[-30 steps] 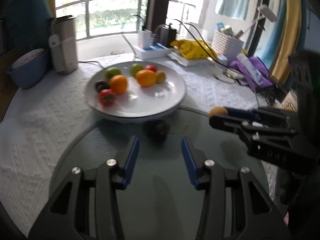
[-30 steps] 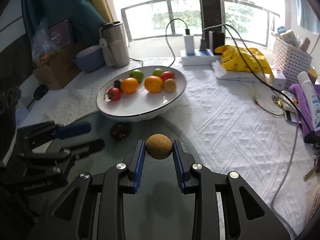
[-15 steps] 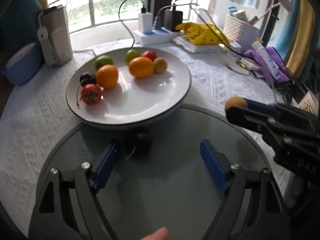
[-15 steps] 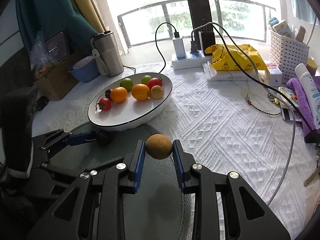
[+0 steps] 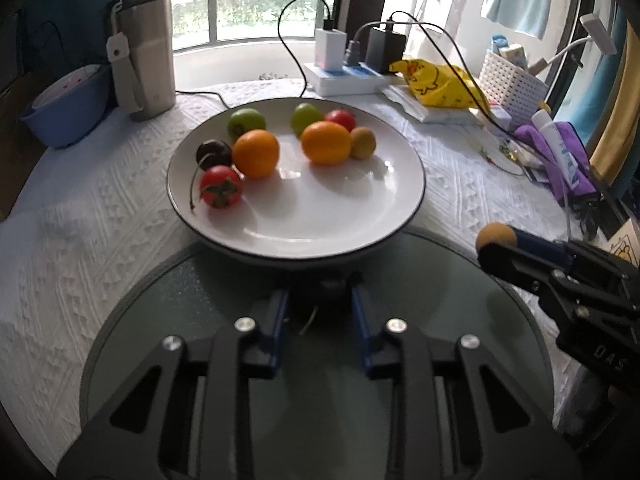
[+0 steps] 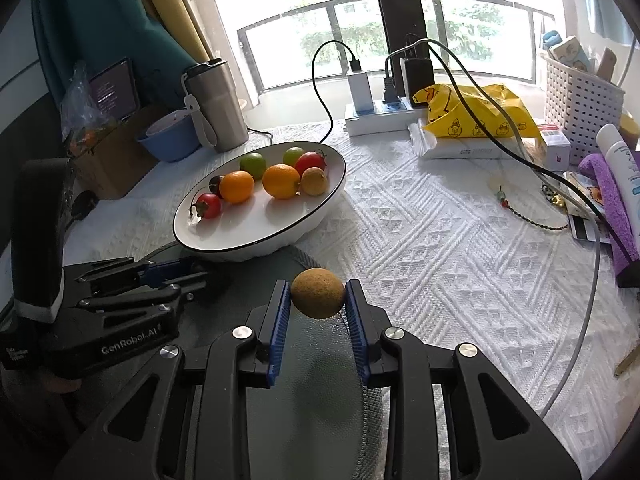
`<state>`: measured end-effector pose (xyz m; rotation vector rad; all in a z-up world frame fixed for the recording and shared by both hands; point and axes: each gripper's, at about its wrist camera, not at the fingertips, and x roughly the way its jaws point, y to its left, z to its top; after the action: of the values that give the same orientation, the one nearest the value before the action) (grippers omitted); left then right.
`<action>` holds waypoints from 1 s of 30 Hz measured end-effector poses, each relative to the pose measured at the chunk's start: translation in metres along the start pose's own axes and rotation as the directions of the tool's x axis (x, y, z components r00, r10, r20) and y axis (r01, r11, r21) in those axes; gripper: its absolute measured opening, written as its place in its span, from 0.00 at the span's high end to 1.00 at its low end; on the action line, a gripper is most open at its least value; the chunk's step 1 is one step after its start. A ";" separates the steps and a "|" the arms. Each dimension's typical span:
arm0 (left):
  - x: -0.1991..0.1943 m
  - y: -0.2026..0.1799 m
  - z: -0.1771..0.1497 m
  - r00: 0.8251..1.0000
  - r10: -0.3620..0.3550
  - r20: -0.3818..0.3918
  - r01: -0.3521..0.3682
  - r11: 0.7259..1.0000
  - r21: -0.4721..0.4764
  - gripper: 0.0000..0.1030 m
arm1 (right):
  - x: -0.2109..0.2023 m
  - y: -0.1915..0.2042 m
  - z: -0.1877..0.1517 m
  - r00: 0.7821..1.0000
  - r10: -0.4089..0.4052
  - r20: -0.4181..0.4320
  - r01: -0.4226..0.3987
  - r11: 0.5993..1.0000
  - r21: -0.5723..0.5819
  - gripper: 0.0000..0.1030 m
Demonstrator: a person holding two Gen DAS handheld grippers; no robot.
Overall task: Organize fruits
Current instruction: 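Grasp the dark plum with the left tool while the right tool holds the kiwi, then carry the plum and kiwi onto the white plate and release both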
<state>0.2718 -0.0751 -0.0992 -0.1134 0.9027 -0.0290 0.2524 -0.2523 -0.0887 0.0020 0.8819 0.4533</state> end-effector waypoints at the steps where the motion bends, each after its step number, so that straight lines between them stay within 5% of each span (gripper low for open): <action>1: -0.001 0.000 -0.001 1.000 -0.006 -0.001 0.006 1.000 0.003 0.72 | 0.000 0.001 0.000 1.000 -0.003 -0.001 0.003 1.000 -0.003 0.71; 13: -0.023 -0.001 -0.011 0.996 -0.089 0.018 0.089 0.996 0.027 0.72 | -0.009 0.019 0.004 1.000 -0.027 0.009 0.028 0.999 -0.038 0.71; 30: -0.052 0.023 0.000 0.989 -0.101 0.107 0.094 0.994 0.062 0.72 | -0.007 0.057 0.019 0.999 -0.033 0.007 0.034 0.994 -0.103 0.71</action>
<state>0.2390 -0.0489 -0.0614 -0.1051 0.7850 -0.1381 0.2408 -0.2000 -0.0607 -0.1058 0.8513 0.4666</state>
